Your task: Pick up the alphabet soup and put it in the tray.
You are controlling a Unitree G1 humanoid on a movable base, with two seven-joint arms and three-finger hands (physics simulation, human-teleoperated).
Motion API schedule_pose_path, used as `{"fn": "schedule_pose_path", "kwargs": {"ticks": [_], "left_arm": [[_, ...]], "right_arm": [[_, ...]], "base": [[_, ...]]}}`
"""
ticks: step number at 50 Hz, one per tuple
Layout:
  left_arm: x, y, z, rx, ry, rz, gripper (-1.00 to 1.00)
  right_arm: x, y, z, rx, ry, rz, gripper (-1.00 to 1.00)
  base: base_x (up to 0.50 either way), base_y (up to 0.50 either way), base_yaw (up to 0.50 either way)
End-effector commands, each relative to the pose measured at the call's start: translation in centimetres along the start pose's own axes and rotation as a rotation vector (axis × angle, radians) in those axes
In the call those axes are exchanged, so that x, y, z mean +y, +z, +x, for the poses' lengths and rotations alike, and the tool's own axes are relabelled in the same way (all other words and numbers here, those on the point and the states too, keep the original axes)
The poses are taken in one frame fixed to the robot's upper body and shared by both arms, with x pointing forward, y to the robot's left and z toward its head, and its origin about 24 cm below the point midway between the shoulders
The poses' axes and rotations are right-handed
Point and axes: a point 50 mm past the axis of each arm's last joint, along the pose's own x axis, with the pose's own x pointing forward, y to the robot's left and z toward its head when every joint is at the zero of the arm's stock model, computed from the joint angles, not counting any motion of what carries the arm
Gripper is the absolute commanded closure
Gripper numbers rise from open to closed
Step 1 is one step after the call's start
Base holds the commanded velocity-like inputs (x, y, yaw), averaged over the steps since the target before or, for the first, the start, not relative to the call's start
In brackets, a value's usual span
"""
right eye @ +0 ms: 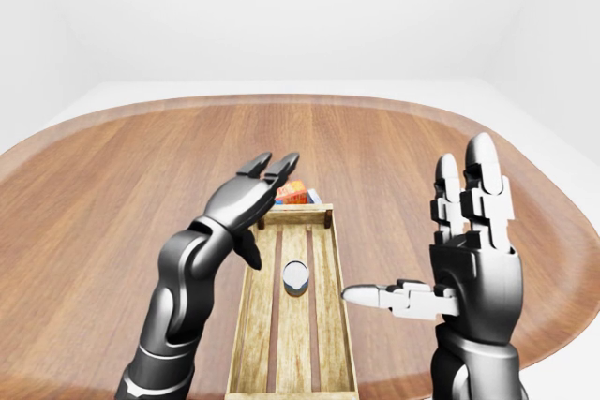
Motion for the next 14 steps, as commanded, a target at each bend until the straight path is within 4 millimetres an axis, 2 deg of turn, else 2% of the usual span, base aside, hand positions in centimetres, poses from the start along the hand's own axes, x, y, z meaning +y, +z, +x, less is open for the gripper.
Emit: {"fn": "schedule_pose_path", "kwargs": {"ticks": [1,4,10,14], "left_arm": [[4.9,-1.7,-2.5,-0.024,0.212,-0.024,-1.0],[6.2,-2.1,-2.9,-0.046,0.256,-0.031,-1.0],[6.7,-3.0,-4.0,-0.06,0.276,-0.037,-1.0],[7.7,-3.4,-5.2,-0.076,0.326,-0.045,-1.0]], "right_arm": [[0.0,0.0,0.0,-0.002,-0.001,-0.001,-1.0],[0.2,-0.2,0.1,0.005,0.003,-0.001,-1.0],[0.3,-0.4,0.1,0.014,0.008,0.001,-1.0],[0.5,-0.6,0.2,0.022,0.013,0.003,-1.0]], "base": [[0.0,0.0,0.0],[0.0,0.0,0.0],[0.0,0.0,0.0],[0.0,0.0,0.0]]}}
